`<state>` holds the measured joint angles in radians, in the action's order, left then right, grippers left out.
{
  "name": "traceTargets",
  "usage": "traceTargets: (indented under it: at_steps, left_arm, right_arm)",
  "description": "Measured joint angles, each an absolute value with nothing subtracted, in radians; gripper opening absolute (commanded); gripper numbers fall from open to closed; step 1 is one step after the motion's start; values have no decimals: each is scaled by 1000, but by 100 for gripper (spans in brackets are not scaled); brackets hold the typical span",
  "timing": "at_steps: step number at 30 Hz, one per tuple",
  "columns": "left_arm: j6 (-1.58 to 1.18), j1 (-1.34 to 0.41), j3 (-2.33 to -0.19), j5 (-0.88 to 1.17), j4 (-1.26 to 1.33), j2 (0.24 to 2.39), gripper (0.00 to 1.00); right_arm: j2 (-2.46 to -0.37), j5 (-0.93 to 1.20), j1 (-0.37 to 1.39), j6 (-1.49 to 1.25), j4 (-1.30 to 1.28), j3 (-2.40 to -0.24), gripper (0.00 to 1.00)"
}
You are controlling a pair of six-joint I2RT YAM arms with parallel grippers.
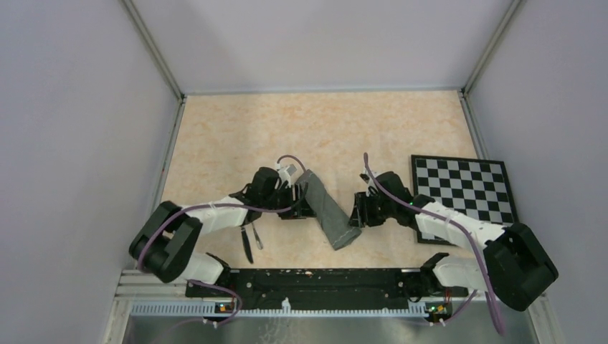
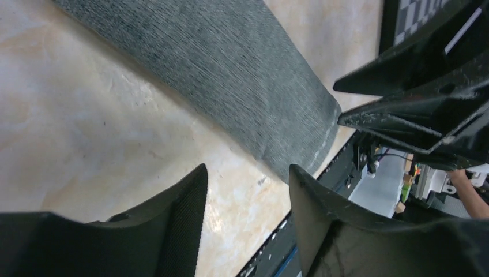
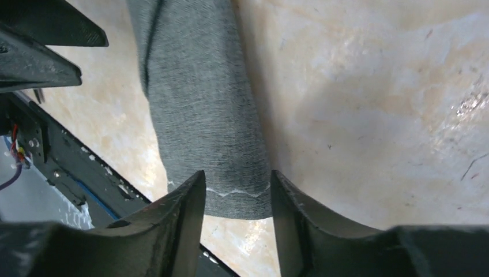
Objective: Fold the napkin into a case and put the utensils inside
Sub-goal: Move the smaller rectangle-folded napkin to the center of the board.
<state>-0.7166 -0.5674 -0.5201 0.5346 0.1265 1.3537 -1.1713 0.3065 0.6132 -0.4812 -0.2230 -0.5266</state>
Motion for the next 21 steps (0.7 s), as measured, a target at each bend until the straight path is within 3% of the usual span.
traceTargets:
  at_steps: [2, 10, 15, 21]
  left_arm:
    - [-728, -581, -535, 526, 168, 1433, 48]
    - [-717, -607, -738, 527, 238, 1720, 49]
    - [-708, -631, -902, 535, 247, 1852, 50]
    - [-714, -691, -1077, 543, 260, 1987, 50]
  right_arm:
    - [-1185, 308, 613, -484, -213, -501, 34]
    - [-1171, 311, 620, -556, -111, -384, 22]
    - [-1091, 284, 628, -631, -60, -310, 23]
    - [-962, 128, 632, -698, -158, -295, 33]
